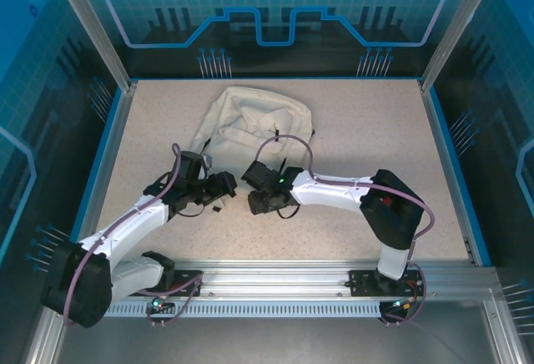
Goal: Pack the student bag
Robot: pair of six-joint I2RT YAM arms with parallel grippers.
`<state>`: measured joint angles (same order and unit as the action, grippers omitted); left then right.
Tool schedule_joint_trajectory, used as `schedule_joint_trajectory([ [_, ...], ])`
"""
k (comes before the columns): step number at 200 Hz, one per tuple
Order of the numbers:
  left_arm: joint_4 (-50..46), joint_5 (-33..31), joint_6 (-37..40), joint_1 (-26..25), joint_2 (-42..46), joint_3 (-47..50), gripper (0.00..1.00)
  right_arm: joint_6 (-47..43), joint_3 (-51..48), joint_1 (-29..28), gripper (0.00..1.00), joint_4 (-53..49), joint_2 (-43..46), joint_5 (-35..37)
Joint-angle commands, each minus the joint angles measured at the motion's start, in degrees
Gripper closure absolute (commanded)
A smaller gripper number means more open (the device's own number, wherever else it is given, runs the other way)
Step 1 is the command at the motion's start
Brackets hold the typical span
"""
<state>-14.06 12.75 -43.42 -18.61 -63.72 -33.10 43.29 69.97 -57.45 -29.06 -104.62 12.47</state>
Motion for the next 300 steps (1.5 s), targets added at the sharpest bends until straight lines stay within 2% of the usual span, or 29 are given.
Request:
schedule_joint_trajectory([
  [1, -2.4, -2.93, -3.86, 1.1, 0.63, -1.06, 0.37, 4.01, 1.99, -0.86, 0.49, -1.67, -2.79, 5.08],
  [24, -2.28, -2.66, -4.9, 1.36, 0.1, -1.43, 0.36, 5.53, 2.79, -0.99, 0.49, -0.01, -4.98, 4.38],
  [66, -1.79, -2.96, -9.18, 1.33, 0.47, -0.78, 0.35, 4.35, 5.32, -1.26, 0.59, 1.94, -8.47, 2.5],
  [101, -0.09, -1.9, -12.27, 1.3, 0.05, -0.23, 0.35, 3.56, 5.38, -1.7, 0.6, 2.78, -9.18, 3.38],
  [127, 0.27, -1.12, -13.42, 1.3, -0.99, -0.5, 0.36, 3.6, 5.11, -1.78, 0.81, 1.51, -8.58, 5.5],
  [163, 3.5, 1.01, -16.57, 1.22, -2.66, 0.65, 0.37, 1.97, 3.7, -1.87, 1.0, 0.81, -4.7, 5.59],
  [217, 11.02, 2.02, -21.78, -0.26, -8.65, 2.05, 0.39, -3.24, 4.6, -1.1, 1.0, -1.05, -0.38, -4.31],
  [235, 13.01, 1.33, -23.0, -0.37, -10.68, 2.2, 0.43, -3.52, 6.16, -0.91, 1.0, -3.46, -0.43, -5.98],
  [277, 14.85, -1.45, -24.43, -0.4, -13.68, 2.03, 0.65, -3.39, 7.61, -0.16, 1.0, -5.87, 0.51, -7.08],
  [285, 14.92, -2.02, -24.48, -0.38, -14.01, 2.0, 0.72, -3.17, 8.03, -0.07, 1.0, -6.75, 0.47, -6.54],
  [300, 14.46, -3.26, -24.43, -0.46, -14.54, 1.9, 0.92, -2.58, 9.48, -0.05, 1.0, -10.05, 0.08, -4.86],
])
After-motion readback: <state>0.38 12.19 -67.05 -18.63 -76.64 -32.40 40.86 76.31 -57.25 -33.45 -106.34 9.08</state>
